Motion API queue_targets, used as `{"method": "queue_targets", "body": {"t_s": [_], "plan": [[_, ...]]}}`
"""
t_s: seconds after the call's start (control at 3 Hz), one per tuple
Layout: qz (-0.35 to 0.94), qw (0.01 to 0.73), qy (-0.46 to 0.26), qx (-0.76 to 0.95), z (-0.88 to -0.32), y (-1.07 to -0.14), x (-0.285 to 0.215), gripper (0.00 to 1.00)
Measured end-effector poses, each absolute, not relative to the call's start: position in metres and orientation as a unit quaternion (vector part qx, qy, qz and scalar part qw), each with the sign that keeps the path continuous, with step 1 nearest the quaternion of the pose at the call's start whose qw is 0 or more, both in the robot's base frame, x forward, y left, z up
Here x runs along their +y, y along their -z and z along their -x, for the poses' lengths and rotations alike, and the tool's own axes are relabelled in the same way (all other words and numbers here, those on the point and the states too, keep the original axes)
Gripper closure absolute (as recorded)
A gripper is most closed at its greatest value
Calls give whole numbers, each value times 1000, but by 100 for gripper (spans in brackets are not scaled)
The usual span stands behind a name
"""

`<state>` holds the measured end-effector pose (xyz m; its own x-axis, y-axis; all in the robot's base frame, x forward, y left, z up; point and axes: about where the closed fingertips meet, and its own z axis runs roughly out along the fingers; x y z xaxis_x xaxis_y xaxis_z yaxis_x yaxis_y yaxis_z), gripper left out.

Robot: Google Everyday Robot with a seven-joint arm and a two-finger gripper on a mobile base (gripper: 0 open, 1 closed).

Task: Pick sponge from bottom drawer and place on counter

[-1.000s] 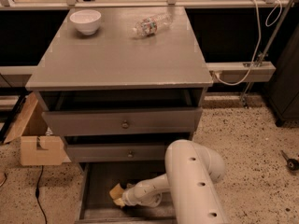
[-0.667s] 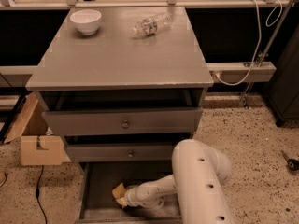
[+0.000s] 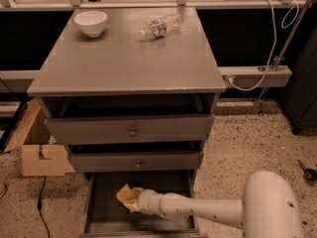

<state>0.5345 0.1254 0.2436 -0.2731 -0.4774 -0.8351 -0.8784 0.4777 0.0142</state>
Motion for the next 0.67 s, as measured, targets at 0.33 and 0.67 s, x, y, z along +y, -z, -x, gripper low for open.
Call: {"method": "queue_targets", "body": {"t_s": [0.33,0.67], "plan": [[490,491,-228,683,-569,-311,106,100],[501,541,-194,647,-595,-381,33,100]]}}
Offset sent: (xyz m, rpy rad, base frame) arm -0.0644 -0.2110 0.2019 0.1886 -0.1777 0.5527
